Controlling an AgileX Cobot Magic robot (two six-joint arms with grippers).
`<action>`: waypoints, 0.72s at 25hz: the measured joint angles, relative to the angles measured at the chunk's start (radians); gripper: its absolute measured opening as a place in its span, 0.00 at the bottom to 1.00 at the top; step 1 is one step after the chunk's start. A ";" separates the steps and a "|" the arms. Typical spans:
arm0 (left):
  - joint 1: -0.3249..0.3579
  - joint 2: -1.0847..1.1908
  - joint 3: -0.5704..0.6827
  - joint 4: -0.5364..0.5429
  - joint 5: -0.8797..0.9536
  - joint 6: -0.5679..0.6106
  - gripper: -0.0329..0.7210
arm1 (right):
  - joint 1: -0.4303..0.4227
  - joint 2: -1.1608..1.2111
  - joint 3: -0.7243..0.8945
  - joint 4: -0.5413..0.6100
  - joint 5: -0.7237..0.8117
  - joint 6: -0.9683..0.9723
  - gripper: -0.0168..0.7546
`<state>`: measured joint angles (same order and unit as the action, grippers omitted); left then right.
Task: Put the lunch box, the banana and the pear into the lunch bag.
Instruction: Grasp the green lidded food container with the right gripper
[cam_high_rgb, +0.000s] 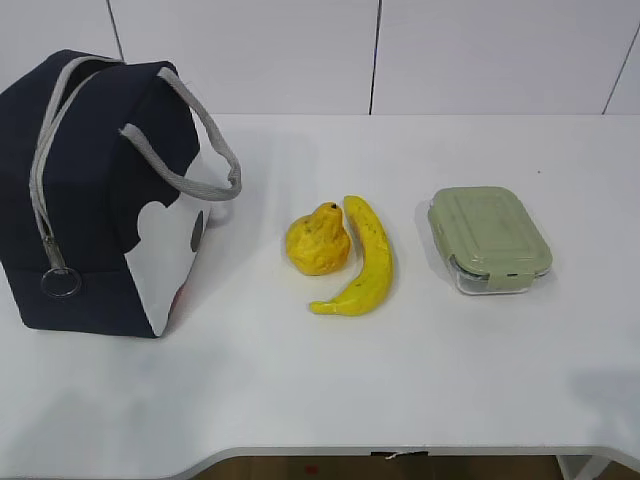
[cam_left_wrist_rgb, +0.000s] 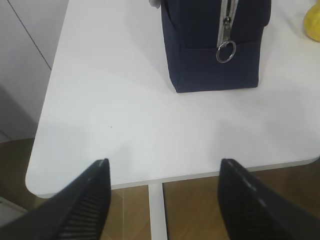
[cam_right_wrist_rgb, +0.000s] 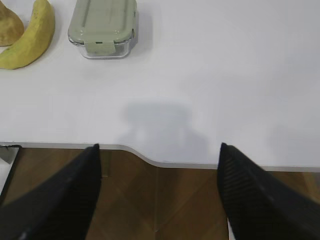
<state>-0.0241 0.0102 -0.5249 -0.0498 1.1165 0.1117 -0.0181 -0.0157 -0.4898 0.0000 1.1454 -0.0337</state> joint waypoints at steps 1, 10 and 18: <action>0.000 0.000 0.000 0.000 0.000 0.000 0.71 | 0.000 0.000 0.000 0.000 0.000 0.000 0.77; 0.000 0.000 0.000 0.000 0.000 0.000 0.70 | 0.000 0.135 -0.002 0.069 0.008 0.000 0.77; 0.000 0.000 0.000 0.000 0.000 0.000 0.70 | 0.000 0.378 -0.006 0.167 0.008 -0.002 0.77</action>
<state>-0.0241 0.0102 -0.5249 -0.0498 1.1165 0.1117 -0.0181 0.3627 -0.4956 0.1674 1.1536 -0.0359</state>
